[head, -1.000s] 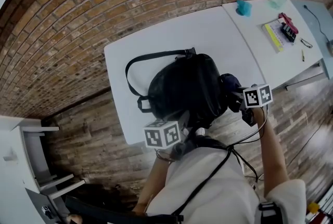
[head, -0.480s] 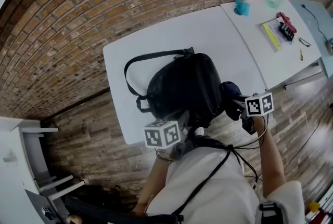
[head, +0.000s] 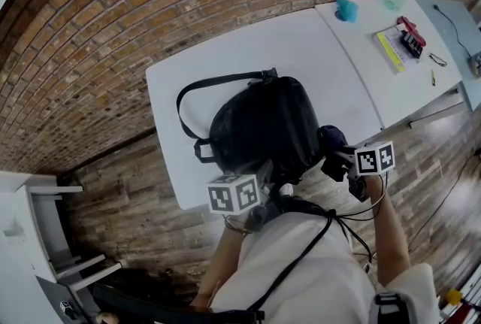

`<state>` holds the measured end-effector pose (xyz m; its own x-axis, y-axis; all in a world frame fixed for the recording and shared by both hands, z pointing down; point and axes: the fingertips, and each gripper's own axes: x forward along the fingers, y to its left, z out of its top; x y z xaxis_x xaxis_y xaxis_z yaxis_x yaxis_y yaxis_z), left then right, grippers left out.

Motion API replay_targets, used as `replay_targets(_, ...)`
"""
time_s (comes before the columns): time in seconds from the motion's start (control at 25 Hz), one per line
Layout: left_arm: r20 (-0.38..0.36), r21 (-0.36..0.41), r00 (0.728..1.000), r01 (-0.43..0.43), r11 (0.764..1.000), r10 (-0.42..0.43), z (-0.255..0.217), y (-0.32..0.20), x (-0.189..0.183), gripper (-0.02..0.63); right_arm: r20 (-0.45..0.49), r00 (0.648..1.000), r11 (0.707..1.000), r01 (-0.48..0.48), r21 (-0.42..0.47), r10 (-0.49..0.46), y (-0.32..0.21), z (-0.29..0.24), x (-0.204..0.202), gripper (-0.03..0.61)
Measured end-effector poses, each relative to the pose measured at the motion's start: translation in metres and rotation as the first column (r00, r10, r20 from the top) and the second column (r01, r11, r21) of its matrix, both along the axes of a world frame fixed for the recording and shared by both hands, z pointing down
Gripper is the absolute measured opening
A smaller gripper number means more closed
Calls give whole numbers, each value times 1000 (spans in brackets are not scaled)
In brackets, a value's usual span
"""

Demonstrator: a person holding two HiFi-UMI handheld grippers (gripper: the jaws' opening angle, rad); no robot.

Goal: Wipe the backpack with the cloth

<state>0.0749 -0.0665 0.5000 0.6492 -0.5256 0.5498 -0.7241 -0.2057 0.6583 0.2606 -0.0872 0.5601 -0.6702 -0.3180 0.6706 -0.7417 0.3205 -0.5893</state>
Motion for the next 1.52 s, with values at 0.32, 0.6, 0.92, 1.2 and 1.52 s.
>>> replay_targets(0.32,-1,4,1000,3,1000,-3,-1,-2,1,5,-1,1000,1000,11,-8,-11,3,2,2,55)
replay_targets(0.6,5,10,1000,16,1000,-16,-3,-3,-1,5,-37,999,997,20,78,-18,-38,-18,11,55)
replay_targets(0.92,14,18,1000,18,1000,-19,-7,-5,-5,5,-192,968,946,207,251,-161,-117,-52,-25,55)
replay_targets(1.2,15,24,999,31,999,-31,-11,-7,-8,5,-276,934,900,310,307,-228,-168,-57,-53,55)
replay_targets(1.52,15,14,999,37,999,-37,-9,-10,-11,5,-325,916,888,339,311,-236,-194,-49,-66,55)
